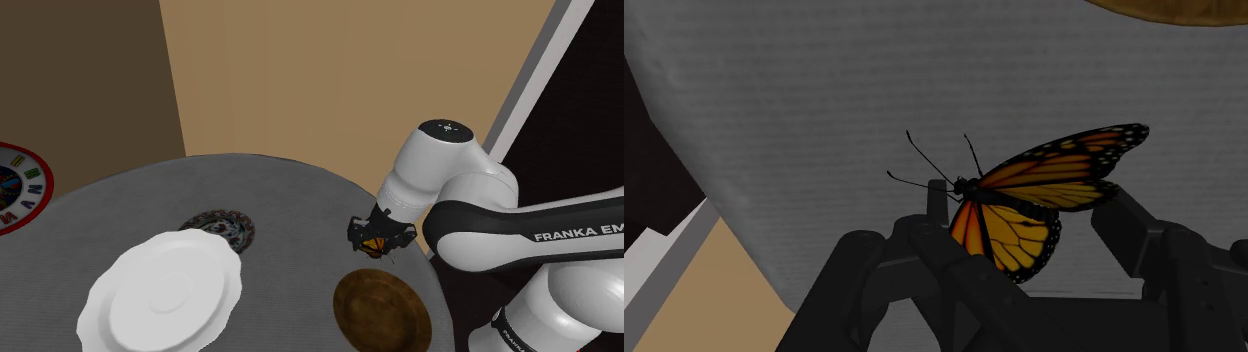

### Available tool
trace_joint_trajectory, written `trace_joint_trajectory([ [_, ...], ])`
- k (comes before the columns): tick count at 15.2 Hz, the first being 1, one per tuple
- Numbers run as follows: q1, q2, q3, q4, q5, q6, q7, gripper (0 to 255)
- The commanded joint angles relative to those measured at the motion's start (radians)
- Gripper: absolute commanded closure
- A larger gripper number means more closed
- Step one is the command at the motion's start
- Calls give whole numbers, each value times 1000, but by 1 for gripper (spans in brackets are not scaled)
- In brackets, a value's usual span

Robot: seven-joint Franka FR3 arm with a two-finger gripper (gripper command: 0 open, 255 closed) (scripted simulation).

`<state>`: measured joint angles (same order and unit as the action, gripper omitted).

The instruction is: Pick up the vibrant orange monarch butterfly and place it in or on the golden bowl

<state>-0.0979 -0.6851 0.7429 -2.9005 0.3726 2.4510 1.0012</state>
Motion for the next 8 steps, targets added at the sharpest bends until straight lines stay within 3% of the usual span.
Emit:
trace_joint_trajectory([
  [1,0,0,0,0,0,0,0,255],
  [8,3,-14,-9,6,-2,-20,-3,255],
])
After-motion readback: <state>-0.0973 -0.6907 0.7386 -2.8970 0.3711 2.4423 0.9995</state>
